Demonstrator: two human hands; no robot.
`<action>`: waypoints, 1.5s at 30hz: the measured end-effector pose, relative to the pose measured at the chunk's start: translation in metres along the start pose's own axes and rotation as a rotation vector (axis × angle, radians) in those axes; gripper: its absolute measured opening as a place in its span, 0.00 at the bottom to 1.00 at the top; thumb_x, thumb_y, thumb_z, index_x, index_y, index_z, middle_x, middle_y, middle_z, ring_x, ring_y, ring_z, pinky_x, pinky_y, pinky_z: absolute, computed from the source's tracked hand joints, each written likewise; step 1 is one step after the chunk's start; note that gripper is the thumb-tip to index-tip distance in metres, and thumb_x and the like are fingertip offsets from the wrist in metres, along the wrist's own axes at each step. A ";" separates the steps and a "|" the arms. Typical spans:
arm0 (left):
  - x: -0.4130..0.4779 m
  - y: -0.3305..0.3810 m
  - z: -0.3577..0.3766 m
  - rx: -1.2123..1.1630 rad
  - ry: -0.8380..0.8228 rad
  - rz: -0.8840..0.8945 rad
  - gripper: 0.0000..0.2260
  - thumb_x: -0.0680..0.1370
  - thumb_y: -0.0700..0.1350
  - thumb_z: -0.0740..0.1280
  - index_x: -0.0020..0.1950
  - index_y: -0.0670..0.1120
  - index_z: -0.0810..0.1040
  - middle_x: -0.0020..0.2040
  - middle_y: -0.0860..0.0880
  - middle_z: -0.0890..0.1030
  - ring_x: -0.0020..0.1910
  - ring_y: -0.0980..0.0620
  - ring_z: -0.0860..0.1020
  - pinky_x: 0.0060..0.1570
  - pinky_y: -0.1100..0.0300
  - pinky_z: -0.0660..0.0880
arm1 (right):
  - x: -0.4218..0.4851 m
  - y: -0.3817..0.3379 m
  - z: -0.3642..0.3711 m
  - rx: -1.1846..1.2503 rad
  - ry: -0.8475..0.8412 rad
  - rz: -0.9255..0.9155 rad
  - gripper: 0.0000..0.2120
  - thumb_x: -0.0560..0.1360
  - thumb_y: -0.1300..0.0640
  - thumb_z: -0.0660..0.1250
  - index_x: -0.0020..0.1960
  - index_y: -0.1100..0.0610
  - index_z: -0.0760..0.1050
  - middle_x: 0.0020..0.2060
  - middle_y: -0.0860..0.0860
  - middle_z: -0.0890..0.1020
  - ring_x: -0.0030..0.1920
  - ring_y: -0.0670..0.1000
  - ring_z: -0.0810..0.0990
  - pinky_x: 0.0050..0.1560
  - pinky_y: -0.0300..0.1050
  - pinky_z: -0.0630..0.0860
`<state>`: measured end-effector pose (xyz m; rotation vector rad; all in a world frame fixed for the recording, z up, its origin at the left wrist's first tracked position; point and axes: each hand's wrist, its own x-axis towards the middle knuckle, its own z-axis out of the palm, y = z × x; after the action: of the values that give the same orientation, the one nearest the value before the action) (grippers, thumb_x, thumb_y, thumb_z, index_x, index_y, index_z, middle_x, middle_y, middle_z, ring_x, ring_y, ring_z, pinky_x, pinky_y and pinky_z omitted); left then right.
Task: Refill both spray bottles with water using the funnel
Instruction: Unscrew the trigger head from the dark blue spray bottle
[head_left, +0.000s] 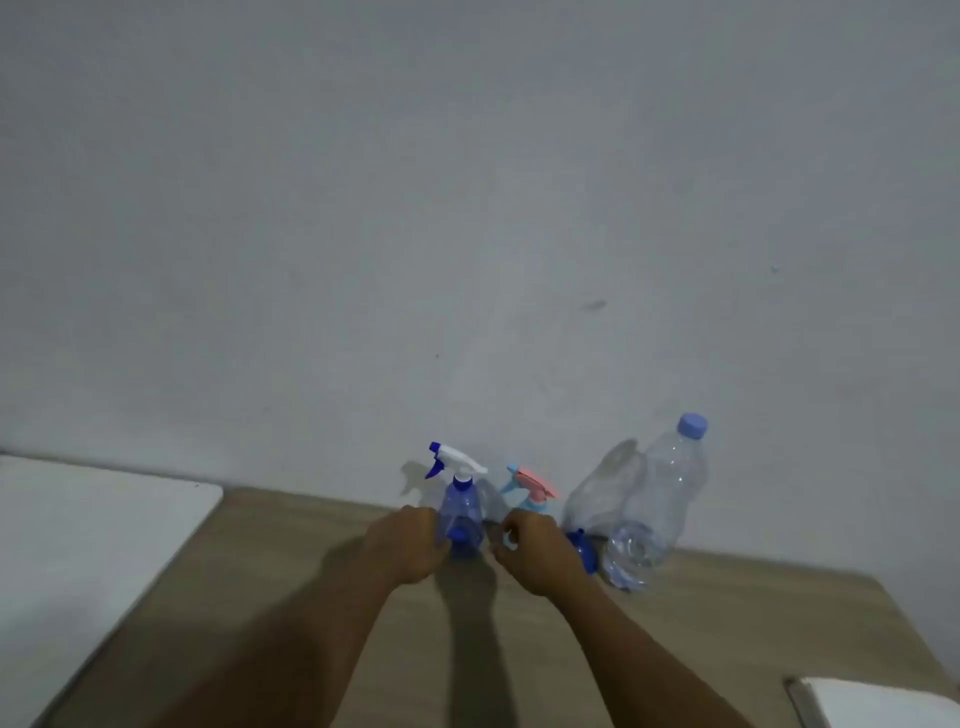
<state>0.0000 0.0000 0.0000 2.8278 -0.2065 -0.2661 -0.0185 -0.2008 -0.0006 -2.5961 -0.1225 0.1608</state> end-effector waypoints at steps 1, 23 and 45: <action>0.009 -0.004 0.005 -0.044 0.000 0.003 0.11 0.78 0.54 0.61 0.50 0.47 0.74 0.51 0.46 0.81 0.48 0.45 0.80 0.43 0.56 0.73 | 0.011 0.002 0.012 0.051 0.013 -0.001 0.05 0.78 0.51 0.68 0.50 0.52 0.76 0.44 0.48 0.82 0.44 0.46 0.81 0.51 0.46 0.81; 0.002 0.002 0.095 -0.653 0.134 0.050 0.23 0.77 0.49 0.69 0.72 0.51 0.69 0.66 0.49 0.77 0.62 0.48 0.77 0.61 0.47 0.75 | -0.017 0.018 0.094 0.519 0.214 0.038 0.14 0.79 0.63 0.64 0.63 0.53 0.74 0.52 0.45 0.82 0.50 0.41 0.81 0.49 0.39 0.79; -0.105 0.069 0.146 -0.788 0.073 0.162 0.30 0.69 0.55 0.66 0.71 0.51 0.68 0.67 0.51 0.75 0.65 0.53 0.75 0.63 0.48 0.75 | -0.146 0.039 0.067 0.712 0.438 0.121 0.22 0.69 0.62 0.79 0.60 0.55 0.76 0.53 0.46 0.80 0.54 0.38 0.79 0.49 0.28 0.74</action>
<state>-0.1395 -0.0880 -0.1000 2.0244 -0.2464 -0.1584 -0.1695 -0.2175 -0.0643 -1.8699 0.2154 -0.2773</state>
